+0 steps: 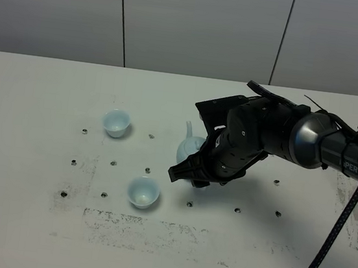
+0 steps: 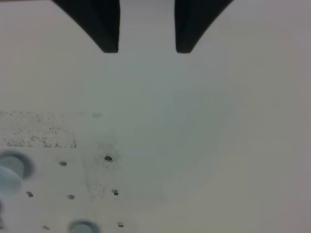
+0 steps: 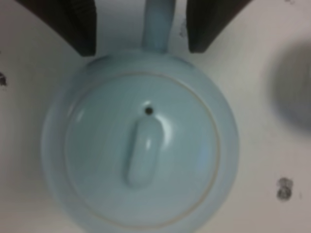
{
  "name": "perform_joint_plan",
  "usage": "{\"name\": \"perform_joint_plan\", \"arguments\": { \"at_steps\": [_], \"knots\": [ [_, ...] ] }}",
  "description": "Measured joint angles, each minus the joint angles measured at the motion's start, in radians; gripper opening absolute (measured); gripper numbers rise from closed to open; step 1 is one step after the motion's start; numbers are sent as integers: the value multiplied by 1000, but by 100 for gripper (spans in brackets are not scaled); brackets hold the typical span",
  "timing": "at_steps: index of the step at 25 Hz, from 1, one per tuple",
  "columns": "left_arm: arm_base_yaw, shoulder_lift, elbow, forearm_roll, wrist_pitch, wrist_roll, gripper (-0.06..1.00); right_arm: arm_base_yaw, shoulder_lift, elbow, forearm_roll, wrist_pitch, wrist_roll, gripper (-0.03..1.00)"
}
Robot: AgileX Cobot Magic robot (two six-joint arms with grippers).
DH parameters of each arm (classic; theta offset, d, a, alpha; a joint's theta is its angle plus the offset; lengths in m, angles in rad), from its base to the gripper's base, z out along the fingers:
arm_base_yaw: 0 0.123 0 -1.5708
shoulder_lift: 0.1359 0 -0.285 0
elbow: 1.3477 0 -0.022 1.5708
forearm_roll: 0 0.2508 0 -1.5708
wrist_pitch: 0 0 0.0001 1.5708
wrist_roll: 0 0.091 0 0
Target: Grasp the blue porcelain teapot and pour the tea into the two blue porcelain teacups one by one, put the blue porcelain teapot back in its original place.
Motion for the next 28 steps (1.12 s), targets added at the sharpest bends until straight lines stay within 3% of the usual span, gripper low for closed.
{"name": "perform_joint_plan", "arguments": {
  "at_steps": [10,16,28],
  "knots": [
    [0,0,0,0,0,0,34,0,21,-1,2,-6,0,34],
    [0,0,0,0,0,0,34,0,21,-1,-9,-26,-25,7],
    [0,0,0,0,0,0,34,0,22,-1,-8,-55,-34,6]
  ]
}}
